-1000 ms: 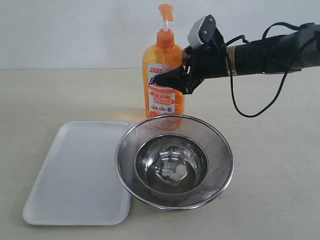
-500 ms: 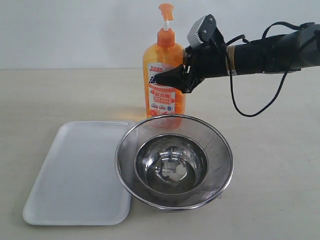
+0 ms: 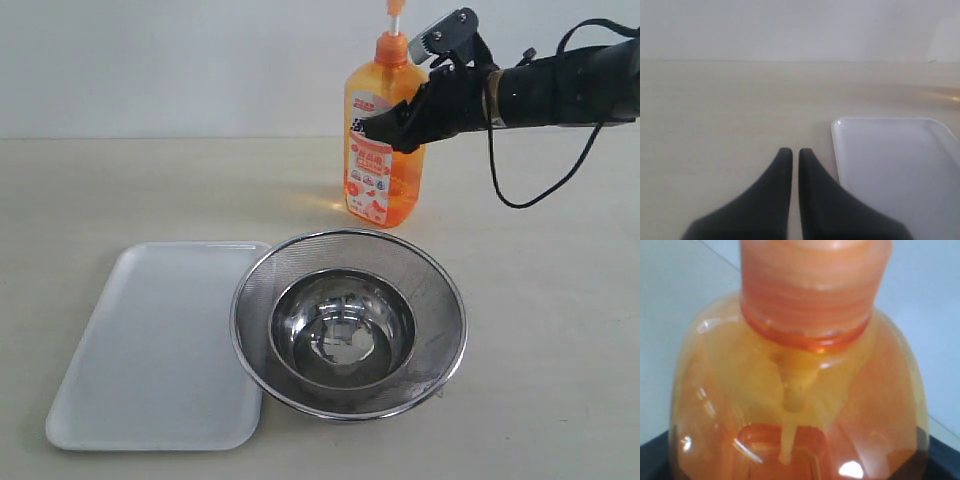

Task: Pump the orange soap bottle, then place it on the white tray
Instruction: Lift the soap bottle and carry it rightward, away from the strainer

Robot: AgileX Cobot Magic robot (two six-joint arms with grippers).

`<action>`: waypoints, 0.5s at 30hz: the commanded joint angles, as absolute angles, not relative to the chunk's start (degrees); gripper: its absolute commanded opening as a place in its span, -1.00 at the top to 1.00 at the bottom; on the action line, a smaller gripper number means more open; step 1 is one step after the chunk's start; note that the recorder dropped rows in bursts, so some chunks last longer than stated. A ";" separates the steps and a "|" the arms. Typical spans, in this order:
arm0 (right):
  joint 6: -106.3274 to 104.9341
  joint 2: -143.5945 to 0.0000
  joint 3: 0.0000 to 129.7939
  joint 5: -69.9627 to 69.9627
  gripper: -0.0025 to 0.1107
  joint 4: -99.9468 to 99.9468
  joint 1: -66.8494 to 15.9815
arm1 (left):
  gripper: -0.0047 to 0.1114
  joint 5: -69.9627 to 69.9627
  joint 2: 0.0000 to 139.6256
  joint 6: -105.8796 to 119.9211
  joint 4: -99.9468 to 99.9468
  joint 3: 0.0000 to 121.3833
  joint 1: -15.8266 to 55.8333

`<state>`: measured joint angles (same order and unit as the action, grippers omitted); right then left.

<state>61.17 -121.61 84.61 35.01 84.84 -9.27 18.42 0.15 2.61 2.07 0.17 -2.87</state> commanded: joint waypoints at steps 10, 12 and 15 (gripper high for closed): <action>79.10 -100.43 72.04 37.05 0.96 99.95 -1.66 | 0.84 18.16 0.00 2.88 2.37 0.00 -3.12; 80.59 -93.60 64.32 30.57 0.96 99.95 -1.66 | 0.84 18.16 0.00 2.88 2.37 0.00 -3.12; 81.76 -84.28 56.24 21.08 0.96 95.96 -1.66 | 0.84 18.16 0.00 2.88 2.37 0.00 -3.12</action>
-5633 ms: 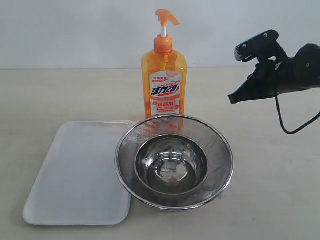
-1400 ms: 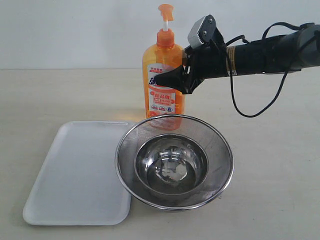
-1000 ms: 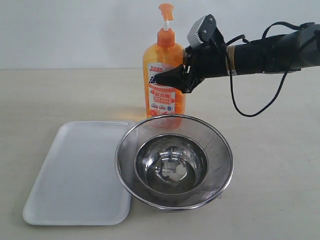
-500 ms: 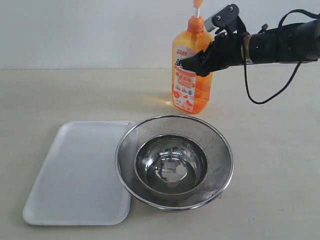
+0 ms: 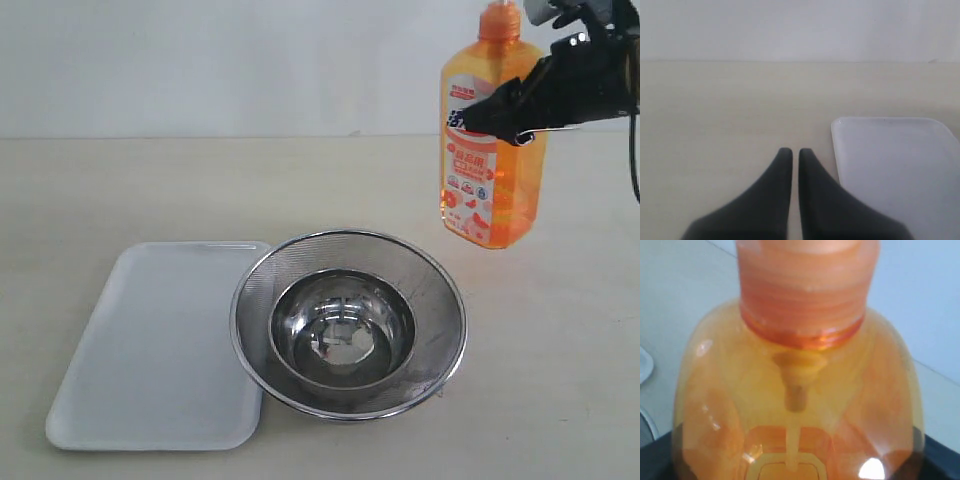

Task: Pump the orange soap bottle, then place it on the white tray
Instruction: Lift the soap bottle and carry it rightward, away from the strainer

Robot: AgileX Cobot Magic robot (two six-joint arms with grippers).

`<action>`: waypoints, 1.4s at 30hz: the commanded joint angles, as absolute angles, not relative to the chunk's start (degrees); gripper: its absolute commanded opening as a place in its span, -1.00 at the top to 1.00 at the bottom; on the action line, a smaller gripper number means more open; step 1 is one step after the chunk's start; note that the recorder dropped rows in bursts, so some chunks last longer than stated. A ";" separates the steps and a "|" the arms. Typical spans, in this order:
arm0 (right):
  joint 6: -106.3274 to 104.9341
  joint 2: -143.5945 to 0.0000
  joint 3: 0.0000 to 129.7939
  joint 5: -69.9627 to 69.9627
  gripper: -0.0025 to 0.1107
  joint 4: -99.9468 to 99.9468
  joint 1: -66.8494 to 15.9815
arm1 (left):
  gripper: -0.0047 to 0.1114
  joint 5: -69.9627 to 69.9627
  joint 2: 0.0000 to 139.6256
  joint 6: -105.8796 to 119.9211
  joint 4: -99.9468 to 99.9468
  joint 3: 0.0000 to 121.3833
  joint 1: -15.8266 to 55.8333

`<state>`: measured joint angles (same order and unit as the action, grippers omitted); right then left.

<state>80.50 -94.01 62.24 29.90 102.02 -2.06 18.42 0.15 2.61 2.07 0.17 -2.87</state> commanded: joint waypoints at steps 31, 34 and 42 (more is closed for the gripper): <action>71.56 -70.50 36.67 -4.60 0.96 76.43 -17.36 | 0.84 18.05 0.00 3.03 2.37 0.00 -3.12; 71.18 -70.50 36.67 -4.58 0.96 80.37 -17.36 | 0.84 18.05 0.00 3.03 2.37 0.00 -3.12; 74.44 -70.50 36.67 -7.17 0.96 86.41 -19.77 | 0.84 18.05 0.00 3.03 2.37 0.00 -3.12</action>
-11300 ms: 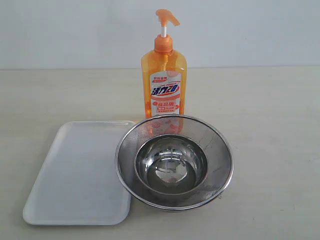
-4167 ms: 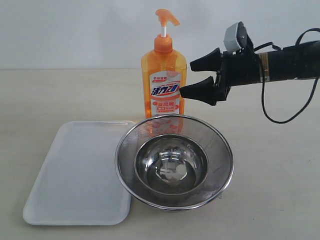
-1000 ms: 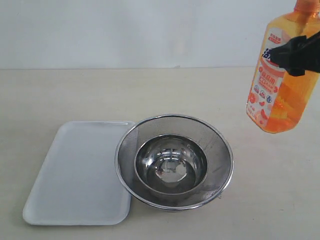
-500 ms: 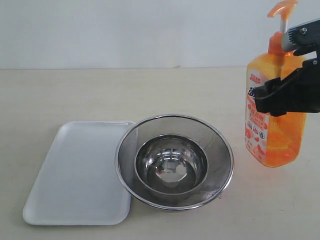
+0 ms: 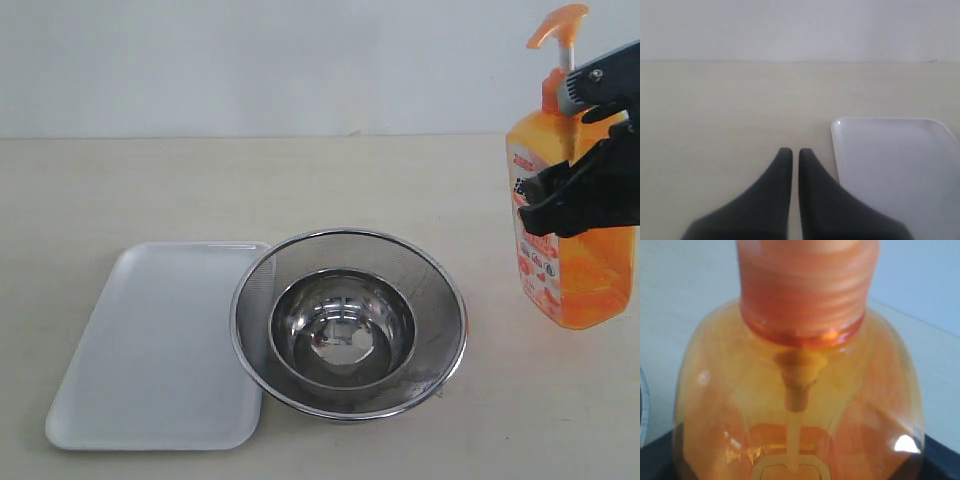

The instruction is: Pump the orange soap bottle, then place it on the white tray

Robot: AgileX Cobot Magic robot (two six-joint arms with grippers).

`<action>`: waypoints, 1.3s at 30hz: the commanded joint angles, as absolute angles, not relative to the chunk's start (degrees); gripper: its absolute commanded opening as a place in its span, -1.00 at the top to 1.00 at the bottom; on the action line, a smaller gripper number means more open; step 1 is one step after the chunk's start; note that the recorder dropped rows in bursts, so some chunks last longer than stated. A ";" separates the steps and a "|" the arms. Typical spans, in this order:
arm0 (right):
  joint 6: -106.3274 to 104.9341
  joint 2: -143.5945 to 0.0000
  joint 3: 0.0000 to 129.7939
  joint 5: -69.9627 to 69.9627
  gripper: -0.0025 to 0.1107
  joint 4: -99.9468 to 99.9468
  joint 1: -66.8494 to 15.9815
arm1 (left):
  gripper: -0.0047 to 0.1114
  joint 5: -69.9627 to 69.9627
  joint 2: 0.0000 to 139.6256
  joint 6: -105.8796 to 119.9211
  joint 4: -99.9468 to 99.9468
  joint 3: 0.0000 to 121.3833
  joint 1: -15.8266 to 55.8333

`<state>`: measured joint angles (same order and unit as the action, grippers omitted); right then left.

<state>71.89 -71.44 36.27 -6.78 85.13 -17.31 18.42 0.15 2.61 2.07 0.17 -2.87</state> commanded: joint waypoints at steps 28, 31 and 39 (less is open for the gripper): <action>97.56 -70.59 27.52 -37.55 0.96 99.95 -40.51 | 0.84 18.05 0.00 3.03 2.37 0.00 -3.12; 92.97 -70.59 27.52 -34.53 0.96 99.95 -40.51 | 0.84 18.05 0.00 3.03 2.37 0.00 -3.12; 92.29 -70.59 29.35 -34.15 0.96 99.95 -40.51 | 0.84 18.05 0.00 3.03 2.37 0.00 -3.12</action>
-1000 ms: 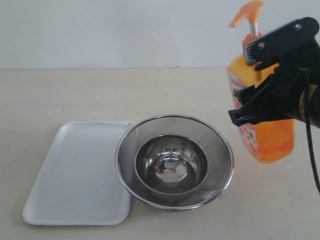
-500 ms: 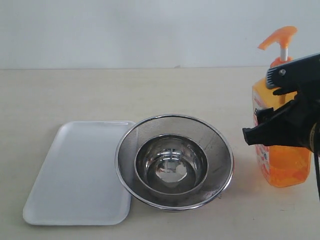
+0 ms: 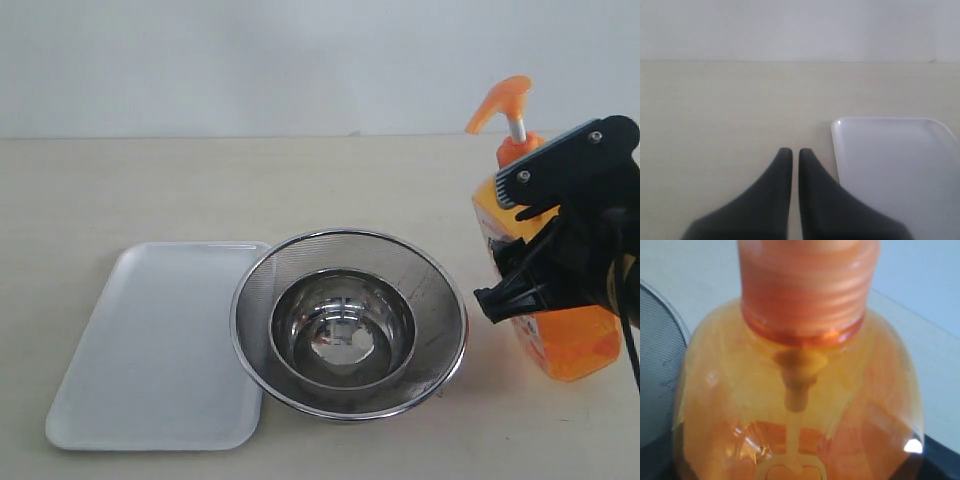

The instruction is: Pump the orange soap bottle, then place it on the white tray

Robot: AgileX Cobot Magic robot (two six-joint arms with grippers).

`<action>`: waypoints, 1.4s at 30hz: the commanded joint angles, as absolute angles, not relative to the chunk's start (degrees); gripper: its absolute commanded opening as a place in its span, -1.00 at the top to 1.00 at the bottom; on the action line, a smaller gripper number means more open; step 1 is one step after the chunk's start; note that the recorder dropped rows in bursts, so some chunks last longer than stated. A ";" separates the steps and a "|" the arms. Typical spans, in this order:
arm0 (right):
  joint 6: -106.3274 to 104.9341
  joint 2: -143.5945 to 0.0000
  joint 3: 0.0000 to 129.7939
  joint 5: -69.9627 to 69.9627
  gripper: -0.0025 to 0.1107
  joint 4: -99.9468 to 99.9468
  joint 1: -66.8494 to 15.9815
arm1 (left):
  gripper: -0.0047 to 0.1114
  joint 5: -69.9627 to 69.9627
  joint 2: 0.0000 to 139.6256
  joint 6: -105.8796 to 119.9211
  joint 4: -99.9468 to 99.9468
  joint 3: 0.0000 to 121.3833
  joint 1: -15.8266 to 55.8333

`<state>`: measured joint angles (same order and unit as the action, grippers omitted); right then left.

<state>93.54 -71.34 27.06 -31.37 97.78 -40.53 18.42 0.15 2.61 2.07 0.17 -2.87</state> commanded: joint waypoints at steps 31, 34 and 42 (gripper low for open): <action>93.99 -81.29 36.04 -36.22 0.96 99.95 -40.51 | 0.84 18.05 0.00 3.03 2.37 0.00 -3.12; 95.63 -81.29 36.04 -35.96 0.96 99.95 -40.51 | 0.84 18.05 0.00 3.03 2.37 0.00 -3.12; 95.93 -81.29 36.04 -35.97 0.96 99.95 -40.51 | 0.84 18.05 0.00 3.03 2.37 0.00 -3.12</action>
<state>96.15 -81.88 35.20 -33.44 97.89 -40.53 18.42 0.15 2.73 2.07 0.17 -2.87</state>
